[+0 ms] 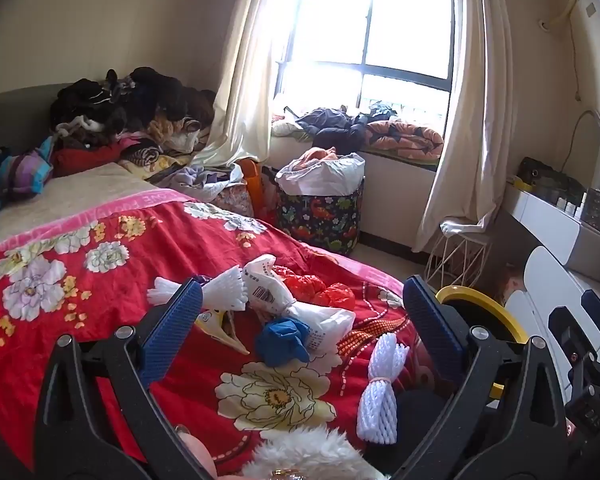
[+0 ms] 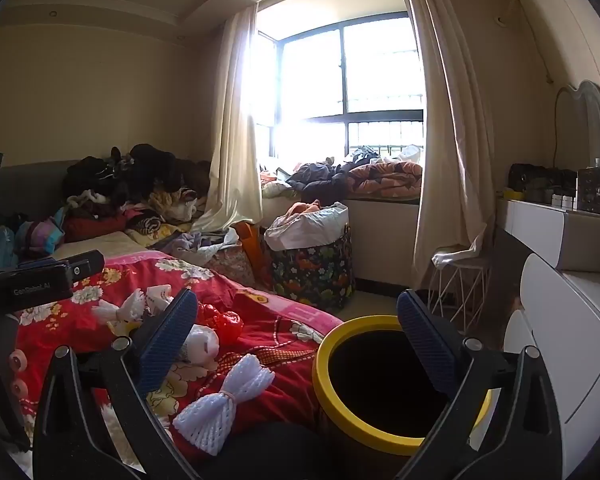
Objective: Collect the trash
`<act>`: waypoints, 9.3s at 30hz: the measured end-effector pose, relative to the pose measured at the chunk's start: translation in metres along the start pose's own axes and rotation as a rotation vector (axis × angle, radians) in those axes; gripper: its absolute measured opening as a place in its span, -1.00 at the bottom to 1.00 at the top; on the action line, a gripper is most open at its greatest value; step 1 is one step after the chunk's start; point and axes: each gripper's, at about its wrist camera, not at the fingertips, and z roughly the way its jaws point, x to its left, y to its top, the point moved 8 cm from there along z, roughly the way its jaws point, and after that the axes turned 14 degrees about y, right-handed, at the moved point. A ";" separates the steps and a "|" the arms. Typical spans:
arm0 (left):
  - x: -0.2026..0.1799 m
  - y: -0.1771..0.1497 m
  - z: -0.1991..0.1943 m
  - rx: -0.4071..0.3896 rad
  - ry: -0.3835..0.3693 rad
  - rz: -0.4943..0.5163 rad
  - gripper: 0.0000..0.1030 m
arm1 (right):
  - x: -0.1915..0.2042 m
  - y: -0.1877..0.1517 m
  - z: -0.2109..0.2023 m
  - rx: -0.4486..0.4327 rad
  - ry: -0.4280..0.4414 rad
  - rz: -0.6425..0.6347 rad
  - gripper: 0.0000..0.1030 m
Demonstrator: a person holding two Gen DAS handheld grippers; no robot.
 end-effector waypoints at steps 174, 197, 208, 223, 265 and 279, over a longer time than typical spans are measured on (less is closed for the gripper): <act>-0.178 -0.007 0.055 0.190 -0.590 0.246 -0.88 | -0.174 -0.047 0.082 0.235 -0.074 0.526 -0.35; -0.272 -0.058 0.053 0.306 -0.852 0.317 -0.88 | -0.246 -0.073 0.054 0.219 -0.231 0.580 -0.31; -0.283 -0.067 0.072 0.364 -0.854 0.259 -0.10 | -0.256 -0.084 0.056 0.232 -0.226 0.621 -0.09; -0.219 -0.047 0.090 0.292 -0.610 0.213 0.79 | -0.226 -0.074 0.065 0.228 -0.172 0.577 0.45; -0.059 0.006 0.109 0.168 -0.324 0.011 0.79 | -0.042 -0.026 0.118 0.291 0.171 0.276 0.63; -0.008 0.007 0.129 0.191 -0.234 -0.068 0.79 | -0.006 -0.039 0.143 0.360 0.236 0.236 0.63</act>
